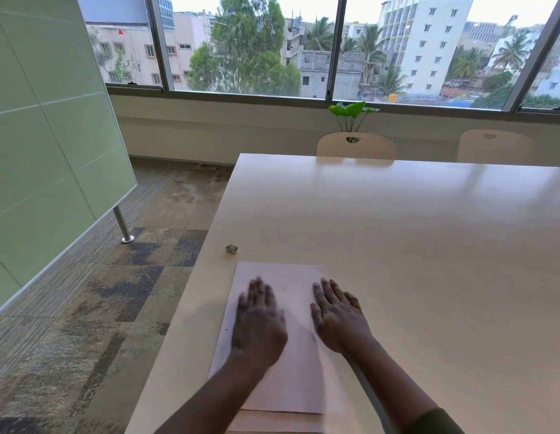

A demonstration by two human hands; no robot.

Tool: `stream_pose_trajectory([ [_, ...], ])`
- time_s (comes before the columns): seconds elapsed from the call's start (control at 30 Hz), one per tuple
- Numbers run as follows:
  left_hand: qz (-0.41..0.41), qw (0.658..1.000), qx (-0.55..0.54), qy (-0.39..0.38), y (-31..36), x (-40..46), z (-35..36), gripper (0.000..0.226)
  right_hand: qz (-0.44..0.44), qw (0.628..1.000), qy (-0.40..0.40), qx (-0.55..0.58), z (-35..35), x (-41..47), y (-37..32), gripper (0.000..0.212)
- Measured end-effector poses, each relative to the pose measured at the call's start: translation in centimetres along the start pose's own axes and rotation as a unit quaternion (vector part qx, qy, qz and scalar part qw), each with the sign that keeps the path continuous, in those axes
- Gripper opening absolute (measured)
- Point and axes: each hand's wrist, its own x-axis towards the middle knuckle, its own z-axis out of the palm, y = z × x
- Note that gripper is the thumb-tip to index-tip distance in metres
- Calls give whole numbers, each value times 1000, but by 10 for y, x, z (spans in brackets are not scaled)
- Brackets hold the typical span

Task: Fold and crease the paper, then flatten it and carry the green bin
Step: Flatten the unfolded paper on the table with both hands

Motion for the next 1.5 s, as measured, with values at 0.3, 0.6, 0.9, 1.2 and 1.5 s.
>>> stream_pose_trajectory([
  [0.3,78,992,24,-95,10,-25,13,72,-3,1000,-10,-10,0,0,0,59],
  [0.6,-53,998,9,-43,-49,-6,-3,68,2,1000,-9,-11,1,0,0,64],
  [0.9,121,988,6,-93,27,-41,8,73,-2,1000,13,4,1,9,-20,61],
  [1.2,-44,995,28,-87,-50,-28,3,70,-2,1000,-10,-12,4,9,-19,62],
  [1.5,66,997,-16,-38,15,-35,5,64,-14,1000,-15,-24,2,9,-17,62],
])
